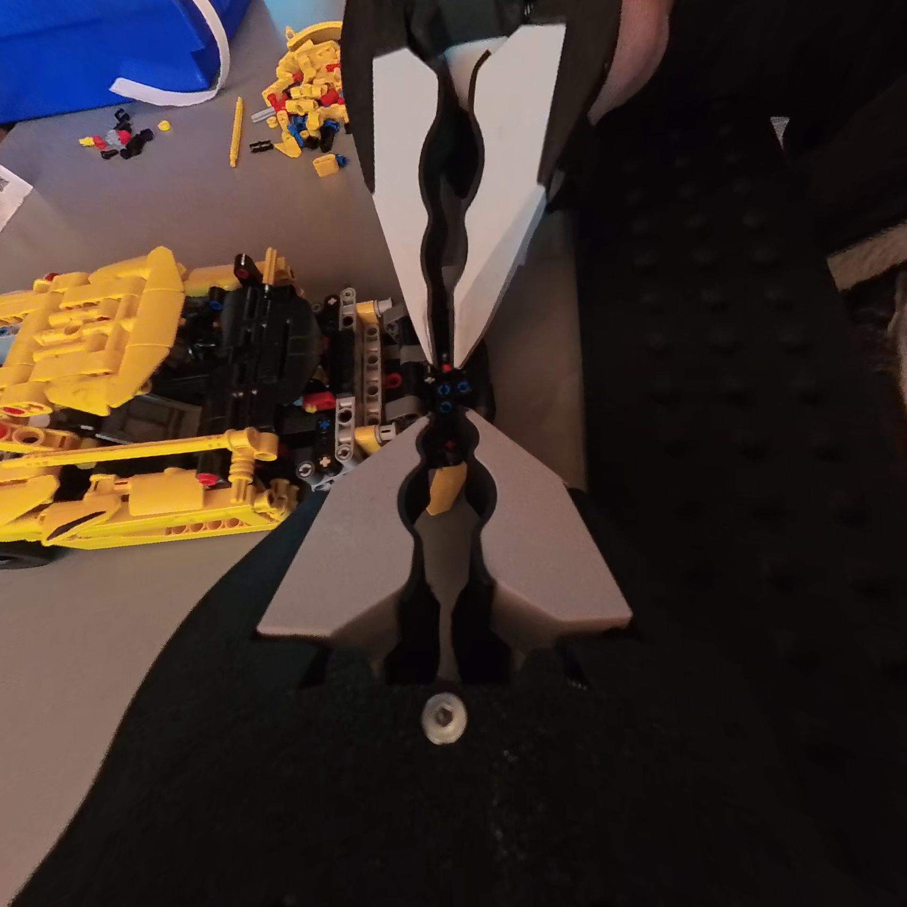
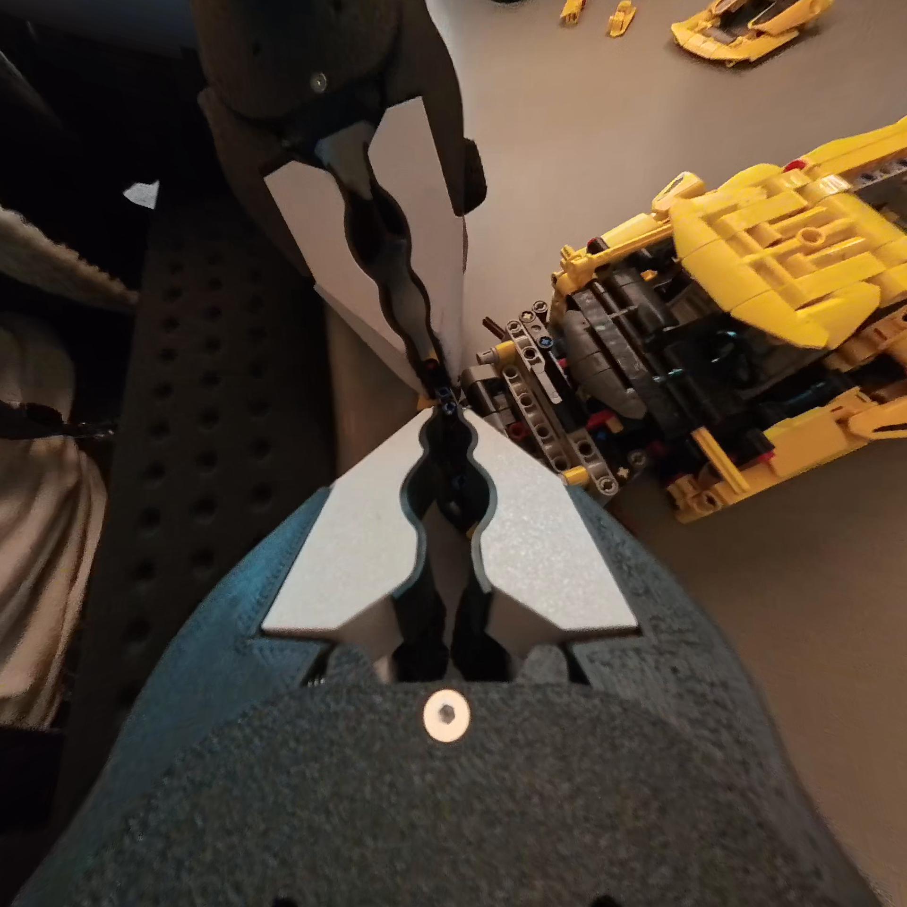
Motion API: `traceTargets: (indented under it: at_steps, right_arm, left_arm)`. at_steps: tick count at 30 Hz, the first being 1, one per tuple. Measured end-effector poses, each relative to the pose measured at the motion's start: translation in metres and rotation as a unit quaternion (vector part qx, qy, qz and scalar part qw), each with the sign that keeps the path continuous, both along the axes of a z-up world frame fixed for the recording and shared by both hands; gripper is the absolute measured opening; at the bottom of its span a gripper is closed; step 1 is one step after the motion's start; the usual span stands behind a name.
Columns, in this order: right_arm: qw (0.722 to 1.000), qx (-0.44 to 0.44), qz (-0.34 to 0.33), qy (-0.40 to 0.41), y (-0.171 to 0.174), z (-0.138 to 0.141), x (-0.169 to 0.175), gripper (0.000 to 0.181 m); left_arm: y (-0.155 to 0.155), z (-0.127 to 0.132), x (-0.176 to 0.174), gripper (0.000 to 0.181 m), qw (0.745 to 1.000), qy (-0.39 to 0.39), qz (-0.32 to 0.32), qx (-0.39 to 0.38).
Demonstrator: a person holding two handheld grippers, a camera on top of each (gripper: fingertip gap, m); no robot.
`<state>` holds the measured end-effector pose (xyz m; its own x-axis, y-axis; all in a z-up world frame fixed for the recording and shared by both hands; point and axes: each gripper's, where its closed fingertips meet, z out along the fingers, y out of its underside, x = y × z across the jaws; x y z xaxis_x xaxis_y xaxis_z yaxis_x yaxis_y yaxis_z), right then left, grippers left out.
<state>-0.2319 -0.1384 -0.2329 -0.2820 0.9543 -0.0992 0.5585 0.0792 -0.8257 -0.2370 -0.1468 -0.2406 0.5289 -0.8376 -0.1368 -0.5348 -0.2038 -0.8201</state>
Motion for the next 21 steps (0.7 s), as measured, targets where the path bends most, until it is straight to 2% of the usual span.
traceTargets:
  at_steps: [15,18,21]
  right_arm:
    - [1.0,-0.019,0.007,0.008,-0.006,0.0,-0.001,0.005]
    - [0.998,0.002,0.007,0.059,-0.003,0.015,0.003,0.01]
    - [0.991,0.007,-0.053,0.119,0.028,0.035,0.012,0.016]
  left_arm:
    - [-0.003,0.0,0.0,0.007,1.0,-0.002,-0.008,-0.003]
    - [-0.006,0.001,-0.001,0.007,1.0,-0.008,-0.01,-0.011]
    - [-0.006,0.001,-0.003,0.007,1.0,-0.016,-0.01,-0.023]
